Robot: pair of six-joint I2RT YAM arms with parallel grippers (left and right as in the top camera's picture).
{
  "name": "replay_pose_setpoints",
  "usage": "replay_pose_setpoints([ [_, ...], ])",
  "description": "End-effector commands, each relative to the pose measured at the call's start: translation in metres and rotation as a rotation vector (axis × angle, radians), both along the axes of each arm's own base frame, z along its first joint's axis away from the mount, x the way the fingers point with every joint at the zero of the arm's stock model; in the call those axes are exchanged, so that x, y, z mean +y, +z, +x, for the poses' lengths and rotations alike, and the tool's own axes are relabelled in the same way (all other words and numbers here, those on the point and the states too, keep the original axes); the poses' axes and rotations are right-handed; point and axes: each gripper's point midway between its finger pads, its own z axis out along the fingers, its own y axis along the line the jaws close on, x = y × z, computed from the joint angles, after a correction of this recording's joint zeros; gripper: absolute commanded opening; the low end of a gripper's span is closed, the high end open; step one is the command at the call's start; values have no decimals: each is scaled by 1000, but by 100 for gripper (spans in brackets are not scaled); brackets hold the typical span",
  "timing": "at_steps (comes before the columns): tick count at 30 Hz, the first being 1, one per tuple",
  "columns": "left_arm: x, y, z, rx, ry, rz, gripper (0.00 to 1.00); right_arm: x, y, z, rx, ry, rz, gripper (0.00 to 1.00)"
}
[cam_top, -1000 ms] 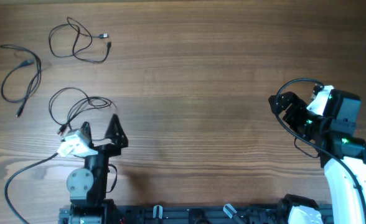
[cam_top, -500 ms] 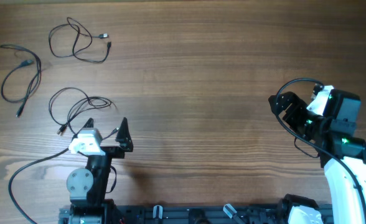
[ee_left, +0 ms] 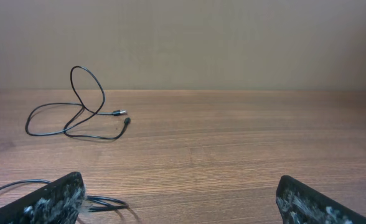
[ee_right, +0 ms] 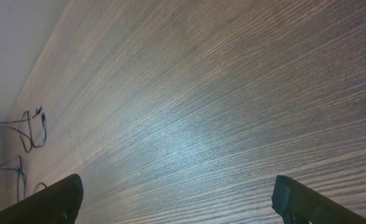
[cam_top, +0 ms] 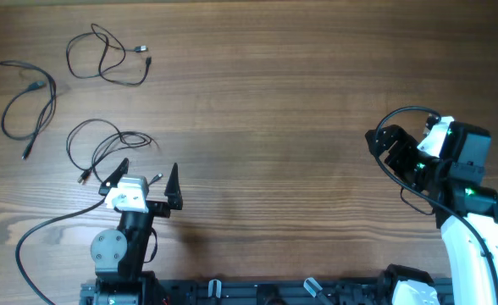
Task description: Untangle cables
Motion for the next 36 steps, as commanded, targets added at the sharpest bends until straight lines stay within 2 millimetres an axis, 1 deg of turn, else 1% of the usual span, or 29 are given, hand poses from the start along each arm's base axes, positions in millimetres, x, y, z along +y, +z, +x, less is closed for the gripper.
replay_pose_setpoints([
  [1,-4,-3,0,4,-26,21,100,-1,0,1,1,-9,-4,100],
  [21,-4,-3,0,4,-25,21,100,-1,0,1,4,-8,-4,100],
  [25,-4,-3,0,4,-25,21,100,-1,13,0,-47,-9,-15,100],
  [26,-4,-3,0,4,-26,21,100,-1,22,-1,-79,-9,-27,100],
  [28,-4,-3,0,4,-25,21,100,-8,34,-4,-130,-39,-73,100],
  [30,-4,-3,0,5,-25,21,100,-9,49,-8,-189,-48,-95,100],
  [32,-4,-3,0,4,-25,21,100,-15,60,-12,-242,-80,-134,100],
  [33,-4,-3,0,4,-26,21,100,-15,66,-14,-286,-83,-144,100],
  [36,-4,-3,0,4,-26,21,100,-12,68,-23,-342,-84,-153,100],
])
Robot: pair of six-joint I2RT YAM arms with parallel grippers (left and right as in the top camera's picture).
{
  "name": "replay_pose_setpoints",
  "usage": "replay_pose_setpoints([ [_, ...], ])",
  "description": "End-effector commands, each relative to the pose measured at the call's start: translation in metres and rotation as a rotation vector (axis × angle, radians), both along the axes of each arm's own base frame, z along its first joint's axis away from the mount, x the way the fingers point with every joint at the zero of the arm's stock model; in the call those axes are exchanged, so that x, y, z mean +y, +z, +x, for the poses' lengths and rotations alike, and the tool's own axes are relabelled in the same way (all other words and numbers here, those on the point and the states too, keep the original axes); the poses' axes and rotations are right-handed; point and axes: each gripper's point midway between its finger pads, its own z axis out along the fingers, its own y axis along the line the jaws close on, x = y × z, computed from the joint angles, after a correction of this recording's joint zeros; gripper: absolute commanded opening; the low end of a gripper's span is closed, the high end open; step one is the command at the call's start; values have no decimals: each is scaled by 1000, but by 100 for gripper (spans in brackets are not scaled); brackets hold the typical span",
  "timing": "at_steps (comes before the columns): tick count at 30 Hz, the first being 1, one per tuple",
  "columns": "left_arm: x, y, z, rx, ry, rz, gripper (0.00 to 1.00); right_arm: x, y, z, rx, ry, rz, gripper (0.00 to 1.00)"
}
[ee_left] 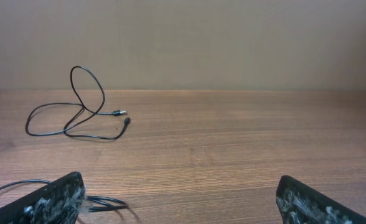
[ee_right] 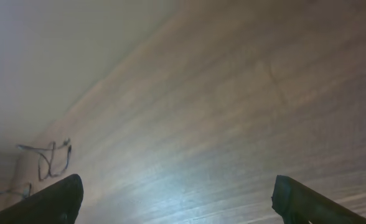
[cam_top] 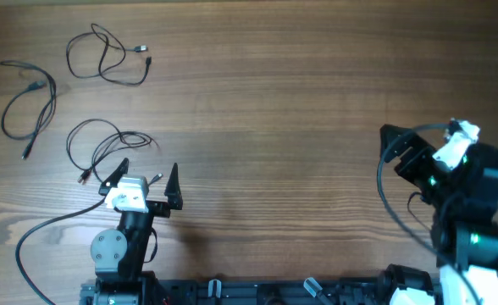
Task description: Untangle cables
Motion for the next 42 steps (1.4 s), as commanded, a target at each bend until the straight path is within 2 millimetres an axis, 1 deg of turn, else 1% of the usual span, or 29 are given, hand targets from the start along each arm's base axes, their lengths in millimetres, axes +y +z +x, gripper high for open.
replay_pose_setpoints([
  [1,-4,-3,0,4,-26,21,100,-1,-5,-11,-49,-23,-23,100],
  [3,-4,-3,0,4,-26,21,100,0,-2,-13,-105,-20,-34,100],
  [5,-4,-3,0,4,-26,21,100,4,5,-14,-199,-2,-59,100],
  [6,-4,-3,0,4,-26,21,100,8,11,-14,-273,15,-72,100],
  [8,-4,-3,0,4,-26,21,100,17,18,-15,-365,52,-96,100],
  [10,-4,-3,0,4,-25,21,100,33,25,-18,-498,122,-147,100],
  [12,-4,-3,0,4,-26,21,100,36,24,-22,-547,137,-161,100],
  [17,-4,-3,0,4,-26,21,100,37,14,-25,-576,137,-173,100],
  [23,-4,-3,0,4,-26,21,100,37,17,-23,-652,136,-186,100],
  [25,-4,-3,0,4,-26,21,100,37,21,-25,-675,142,-217,100],
  [29,-4,-3,0,4,-25,21,100,38,40,-38,-777,149,-303,100],
  [31,-4,-3,0,5,-25,21,100,39,46,-42,-812,150,-334,100],
  [39,-4,-3,0,4,-26,21,100,39,48,-44,-832,157,-389,100],
  [42,-4,-3,0,5,-26,21,100,40,46,-44,-842,176,-468,100],
])
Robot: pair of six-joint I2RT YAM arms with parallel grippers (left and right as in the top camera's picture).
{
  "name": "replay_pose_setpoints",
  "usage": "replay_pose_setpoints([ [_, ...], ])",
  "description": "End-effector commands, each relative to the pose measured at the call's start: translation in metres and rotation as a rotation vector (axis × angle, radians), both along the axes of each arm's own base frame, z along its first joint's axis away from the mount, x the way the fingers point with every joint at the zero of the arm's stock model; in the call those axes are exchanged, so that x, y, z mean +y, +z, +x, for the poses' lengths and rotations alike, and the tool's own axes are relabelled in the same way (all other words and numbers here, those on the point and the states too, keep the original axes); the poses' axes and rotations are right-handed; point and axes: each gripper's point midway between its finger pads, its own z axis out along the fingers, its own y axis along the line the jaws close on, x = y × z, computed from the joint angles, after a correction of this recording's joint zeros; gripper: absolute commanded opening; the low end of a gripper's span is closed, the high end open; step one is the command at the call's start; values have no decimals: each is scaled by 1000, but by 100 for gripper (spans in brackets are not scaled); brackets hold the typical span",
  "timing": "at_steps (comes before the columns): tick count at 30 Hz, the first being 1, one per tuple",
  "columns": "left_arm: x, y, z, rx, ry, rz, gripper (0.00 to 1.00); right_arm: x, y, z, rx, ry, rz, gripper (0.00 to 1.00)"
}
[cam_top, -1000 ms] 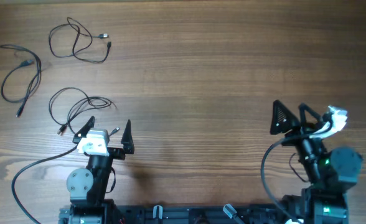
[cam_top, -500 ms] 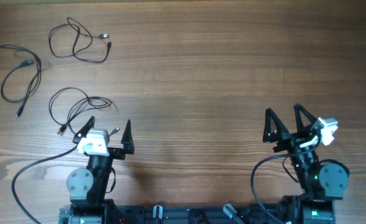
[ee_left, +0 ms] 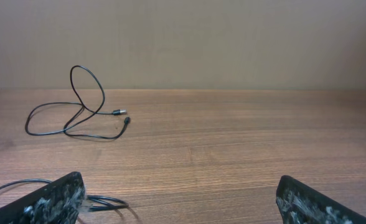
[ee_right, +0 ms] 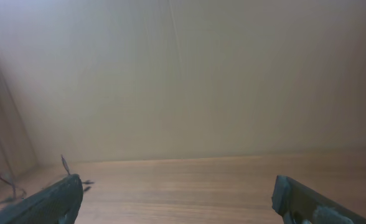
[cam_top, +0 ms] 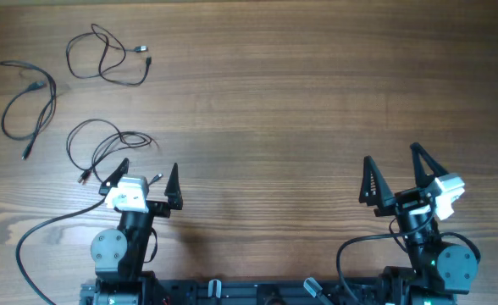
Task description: Untangle cables
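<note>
Three thin black cables lie apart from one another at the table's left. One (cam_top: 105, 58) is at the far left corner, one (cam_top: 52, 91) is by the left edge, and one (cam_top: 105, 149) lies just ahead of my left gripper (cam_top: 149, 164). That gripper is open and empty. The left wrist view shows the far cable (ee_left: 83, 111) and a loop of the near one (ee_left: 108, 200) beside the left finger. My right gripper (cam_top: 391, 154) is open and empty near the front right, far from all the cables. In the right wrist view the gripper (ee_right: 177, 199) faces the back wall.
Both arm bases stand at the front edge (cam_top: 249, 288). A thick black supply cable (cam_top: 37, 233) curves out from the left base. The brown wooden table (cam_top: 274, 102) stretches between the cables and the right arm. A plain wall (ee_left: 183, 43) closes the far side.
My right arm has come down from the right edge to a low pose at the front right, with the open gripper now level and facing the far wall. Left arm and cables are unchanged.
My right arm was first raised at the right side, its open gripper tilted over the bare table. Then it stood closer to the right edge. Now it is folded low at the front. The left arm stayed still and the three cables lay unmoved throughout.
</note>
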Motion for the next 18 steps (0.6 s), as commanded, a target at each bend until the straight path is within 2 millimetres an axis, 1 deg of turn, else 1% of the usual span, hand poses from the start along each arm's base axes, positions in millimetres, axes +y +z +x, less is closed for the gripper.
replay_pose_setpoints([
  [1,-4,-3,0,3,-25,21,100,2,-6,0,-31,-16,-117,100],
  [4,-4,-3,0,2,-25,21,100,4,-19,3,-30,-10,-187,100],
  [9,-4,-3,0,3,-25,21,100,4,-41,9,-15,-10,-186,100],
  [13,-4,-3,0,2,-25,21,100,8,-47,9,-11,0,-262,100],
  [14,-4,-3,0,2,-25,21,100,8,-51,9,3,0,-271,100],
  [17,-4,-3,0,2,-25,21,100,8,-75,11,93,9,-300,100],
  [18,-4,-3,0,2,-25,21,100,8,-74,11,90,10,-300,100],
])
